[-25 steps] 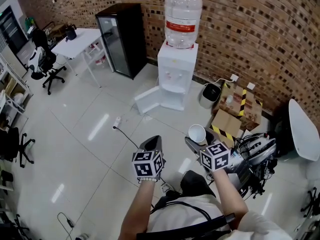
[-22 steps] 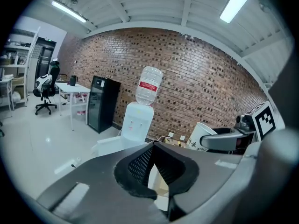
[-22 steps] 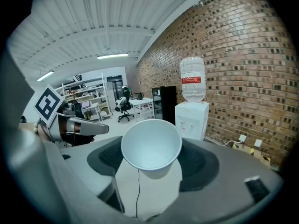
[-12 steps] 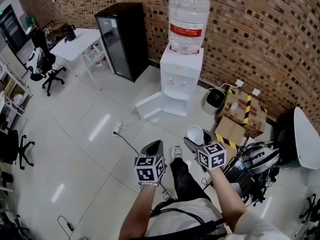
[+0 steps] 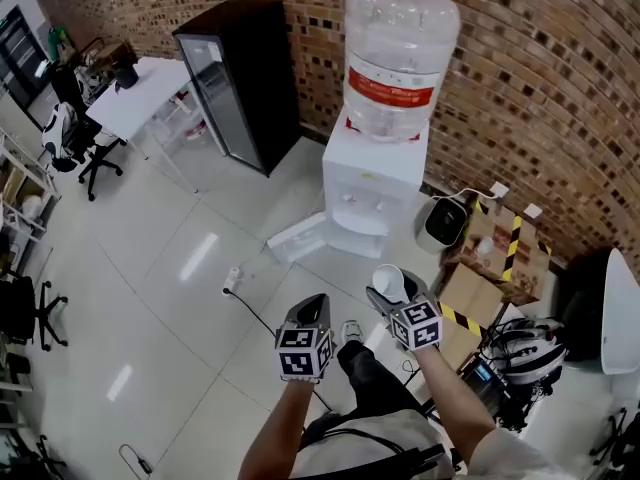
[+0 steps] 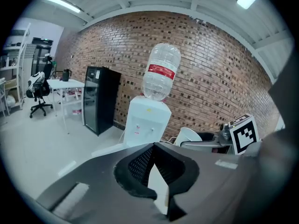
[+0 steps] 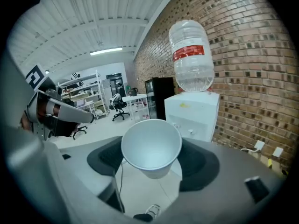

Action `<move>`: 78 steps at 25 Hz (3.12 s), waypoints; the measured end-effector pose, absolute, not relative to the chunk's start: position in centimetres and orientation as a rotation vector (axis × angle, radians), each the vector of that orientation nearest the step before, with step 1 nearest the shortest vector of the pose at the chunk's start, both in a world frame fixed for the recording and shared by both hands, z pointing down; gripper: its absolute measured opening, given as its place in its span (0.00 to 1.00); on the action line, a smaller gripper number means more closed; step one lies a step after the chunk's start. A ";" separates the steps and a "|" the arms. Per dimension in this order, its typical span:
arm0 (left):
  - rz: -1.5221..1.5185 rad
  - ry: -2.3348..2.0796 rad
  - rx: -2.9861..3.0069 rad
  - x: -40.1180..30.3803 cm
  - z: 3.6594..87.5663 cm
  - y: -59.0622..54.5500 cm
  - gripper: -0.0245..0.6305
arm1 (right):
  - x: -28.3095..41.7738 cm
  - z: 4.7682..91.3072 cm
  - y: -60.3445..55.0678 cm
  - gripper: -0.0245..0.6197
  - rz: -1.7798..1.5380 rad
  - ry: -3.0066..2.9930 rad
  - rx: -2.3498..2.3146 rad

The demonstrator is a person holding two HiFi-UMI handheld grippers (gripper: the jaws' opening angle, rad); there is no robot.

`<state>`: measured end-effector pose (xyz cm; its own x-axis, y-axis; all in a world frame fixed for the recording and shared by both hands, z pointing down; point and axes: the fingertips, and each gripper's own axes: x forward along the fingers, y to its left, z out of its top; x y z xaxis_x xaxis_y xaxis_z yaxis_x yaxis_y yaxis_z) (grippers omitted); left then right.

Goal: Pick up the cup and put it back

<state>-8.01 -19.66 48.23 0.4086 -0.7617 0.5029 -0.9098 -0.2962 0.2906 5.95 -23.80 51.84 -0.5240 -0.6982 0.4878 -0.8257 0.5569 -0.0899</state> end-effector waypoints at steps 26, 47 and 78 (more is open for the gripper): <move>0.507 -1.268 2.153 -7.0 86.6 -40.9 0.04 | 6.1 97.6 -46.6 0.59 0.532 -2.183 1.303; 0.476 -1.285 2.185 -7.3 101.7 -46.9 0.04 | 8.8 116.1 -60.6 0.60 0.585 -2.108 1.516; 0.469 -1.458 2.028 -13.2 88.7 -44.4 0.04 | 6.3 102.3 -46.2 0.09 0.535 -2.074 1.267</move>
<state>-13.18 -44.40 88.74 0.3371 -0.7314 0.5929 -0.9399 -0.2246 0.2574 6.26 -46.17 102.29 -0.3293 -0.6307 0.7027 -0.8918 0.4522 -0.0120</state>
